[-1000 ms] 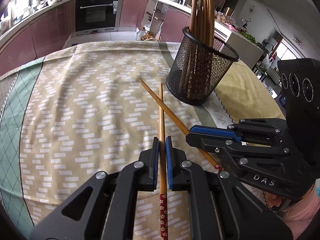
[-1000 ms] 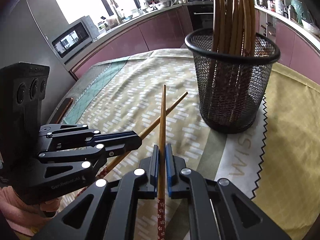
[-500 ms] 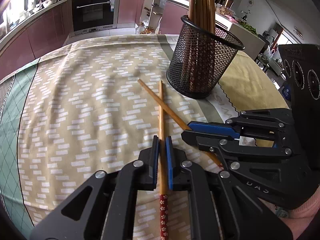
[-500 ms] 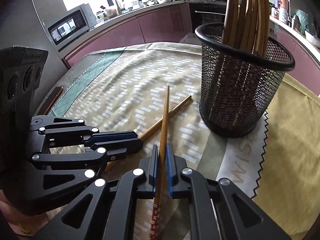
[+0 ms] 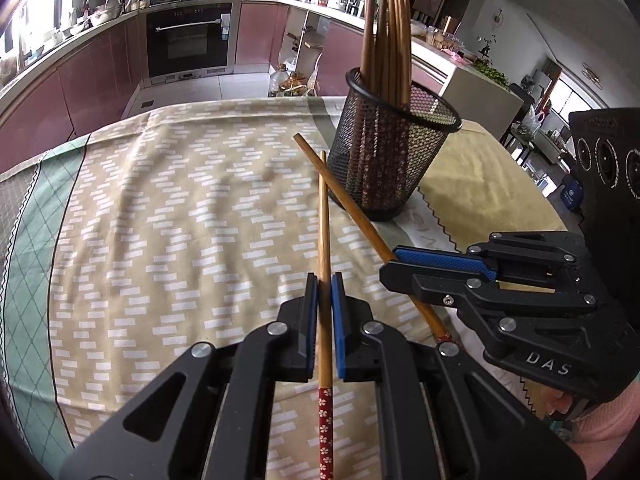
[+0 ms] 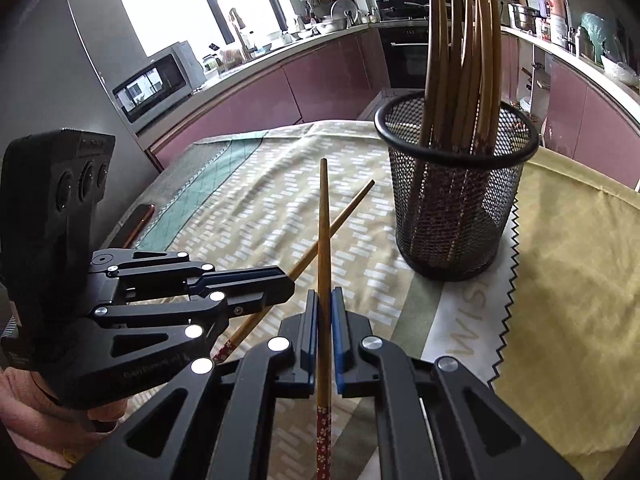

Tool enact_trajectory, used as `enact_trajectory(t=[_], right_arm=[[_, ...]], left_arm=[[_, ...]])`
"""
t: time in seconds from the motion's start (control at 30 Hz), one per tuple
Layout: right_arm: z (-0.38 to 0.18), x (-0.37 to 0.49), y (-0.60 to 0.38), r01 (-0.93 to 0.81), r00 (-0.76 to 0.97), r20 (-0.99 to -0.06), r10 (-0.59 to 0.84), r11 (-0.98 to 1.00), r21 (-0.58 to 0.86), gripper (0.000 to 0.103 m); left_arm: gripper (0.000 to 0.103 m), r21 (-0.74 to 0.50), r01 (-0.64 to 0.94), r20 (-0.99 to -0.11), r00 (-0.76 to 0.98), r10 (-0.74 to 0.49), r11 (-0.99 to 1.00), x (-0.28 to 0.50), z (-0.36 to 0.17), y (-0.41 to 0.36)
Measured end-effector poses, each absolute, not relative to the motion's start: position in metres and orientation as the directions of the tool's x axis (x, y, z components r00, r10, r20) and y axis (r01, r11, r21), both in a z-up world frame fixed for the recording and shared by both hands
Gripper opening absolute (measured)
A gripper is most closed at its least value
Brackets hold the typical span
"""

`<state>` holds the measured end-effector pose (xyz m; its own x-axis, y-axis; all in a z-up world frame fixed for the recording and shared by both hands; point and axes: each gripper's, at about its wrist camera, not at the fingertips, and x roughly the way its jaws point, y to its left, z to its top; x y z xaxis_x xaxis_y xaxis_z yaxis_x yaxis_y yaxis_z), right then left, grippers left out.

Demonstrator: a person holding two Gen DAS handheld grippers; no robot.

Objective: Organize utensils
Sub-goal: 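Lift both held chopsticks upright toward the mesh cup, then carry both upright chopsticks over the black mesh cup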

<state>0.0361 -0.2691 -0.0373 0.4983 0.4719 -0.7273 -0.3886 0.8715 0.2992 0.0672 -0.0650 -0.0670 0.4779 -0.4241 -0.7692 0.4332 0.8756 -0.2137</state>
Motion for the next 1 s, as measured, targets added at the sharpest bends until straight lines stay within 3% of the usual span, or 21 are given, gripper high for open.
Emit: enact_trajectory(t=[1.0], right_arm=[[0.01,0.019,-0.288,-0.414,0.599,-0.618,0.51,0.857,0.306,0.006]], left_arm=[[0.007,-0.306,0.45,-0.652,0.543,-0.529,0.839,0.045,-0.021,-0.043]])
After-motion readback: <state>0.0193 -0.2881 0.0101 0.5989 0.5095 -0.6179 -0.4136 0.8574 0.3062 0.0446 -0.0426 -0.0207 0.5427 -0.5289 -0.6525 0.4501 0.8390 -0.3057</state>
